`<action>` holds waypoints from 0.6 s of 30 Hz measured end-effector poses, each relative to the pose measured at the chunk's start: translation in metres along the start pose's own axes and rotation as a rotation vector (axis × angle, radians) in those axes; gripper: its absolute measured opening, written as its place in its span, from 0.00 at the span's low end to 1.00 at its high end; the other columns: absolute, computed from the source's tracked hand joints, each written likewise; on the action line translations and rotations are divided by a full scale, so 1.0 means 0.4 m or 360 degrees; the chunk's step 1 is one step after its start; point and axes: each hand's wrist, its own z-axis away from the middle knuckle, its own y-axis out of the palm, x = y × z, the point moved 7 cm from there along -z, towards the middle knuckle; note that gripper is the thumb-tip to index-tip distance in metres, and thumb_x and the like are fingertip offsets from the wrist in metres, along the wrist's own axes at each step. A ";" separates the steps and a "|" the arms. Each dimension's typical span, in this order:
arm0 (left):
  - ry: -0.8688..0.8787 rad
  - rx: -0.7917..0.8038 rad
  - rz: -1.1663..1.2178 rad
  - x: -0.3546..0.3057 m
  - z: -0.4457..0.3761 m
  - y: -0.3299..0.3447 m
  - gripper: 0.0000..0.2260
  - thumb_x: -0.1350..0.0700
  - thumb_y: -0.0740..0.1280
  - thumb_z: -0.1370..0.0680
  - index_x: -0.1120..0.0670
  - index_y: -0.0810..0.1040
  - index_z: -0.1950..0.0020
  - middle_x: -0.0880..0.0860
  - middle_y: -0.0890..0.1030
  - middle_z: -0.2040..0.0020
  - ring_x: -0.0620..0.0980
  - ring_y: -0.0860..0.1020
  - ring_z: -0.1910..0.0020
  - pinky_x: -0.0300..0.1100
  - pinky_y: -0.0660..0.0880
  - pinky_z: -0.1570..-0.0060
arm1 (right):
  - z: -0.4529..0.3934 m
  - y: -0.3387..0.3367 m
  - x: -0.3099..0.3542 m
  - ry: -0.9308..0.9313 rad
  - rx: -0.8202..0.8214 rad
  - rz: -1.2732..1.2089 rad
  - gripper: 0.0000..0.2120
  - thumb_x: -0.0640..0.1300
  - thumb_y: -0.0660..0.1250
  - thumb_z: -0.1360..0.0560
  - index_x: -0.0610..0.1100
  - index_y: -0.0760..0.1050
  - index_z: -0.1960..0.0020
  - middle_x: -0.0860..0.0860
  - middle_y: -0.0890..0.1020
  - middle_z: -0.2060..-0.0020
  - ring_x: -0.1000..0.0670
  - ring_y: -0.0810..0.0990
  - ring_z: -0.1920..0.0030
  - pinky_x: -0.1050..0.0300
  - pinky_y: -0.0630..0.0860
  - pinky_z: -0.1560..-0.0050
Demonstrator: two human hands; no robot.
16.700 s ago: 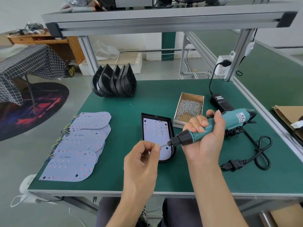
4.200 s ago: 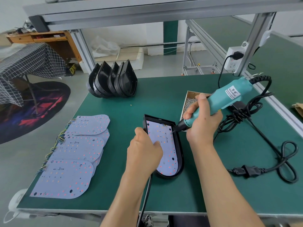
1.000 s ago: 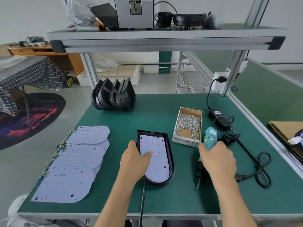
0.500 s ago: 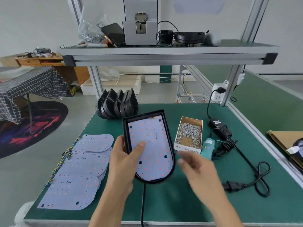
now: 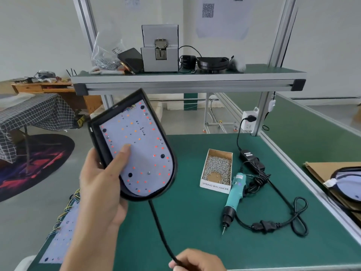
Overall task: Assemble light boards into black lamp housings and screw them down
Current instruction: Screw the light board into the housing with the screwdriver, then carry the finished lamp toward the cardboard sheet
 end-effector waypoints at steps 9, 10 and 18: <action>-0.0277 0.0678 -0.0501 0.009 0.024 -0.043 0.19 0.52 0.78 0.29 0.48 0.83 0.38 0.56 0.86 0.41 0.58 0.86 0.45 0.45 0.84 0.55 | 0.007 -0.205 0.027 0.0011 -0.0377 -0.0208 0.13 0.40 0.76 0.24 0.60 0.89 0.54 0.56 0.85 0.63 0.60 0.78 0.63 0.70 0.70 0.55; -0.0323 0.0730 -0.0508 0.024 0.038 -0.041 0.19 0.53 0.79 0.29 0.48 0.83 0.38 0.56 0.86 0.40 0.58 0.86 0.44 0.45 0.84 0.55 | -0.003 -0.220 0.036 0.0002 -0.0417 -0.0371 0.15 0.36 0.74 0.23 0.57 0.89 0.53 0.53 0.84 0.65 0.58 0.75 0.66 0.68 0.70 0.59; -0.0548 0.0778 -0.0491 0.193 0.173 0.022 0.18 0.53 0.84 0.32 0.45 0.86 0.44 0.57 0.87 0.44 0.56 0.87 0.47 0.42 0.83 0.56 | -0.106 -0.189 0.185 0.0070 -0.0120 -0.1641 0.11 0.38 0.69 0.24 0.38 0.87 0.46 0.42 0.86 0.55 0.48 0.84 0.60 0.58 0.80 0.58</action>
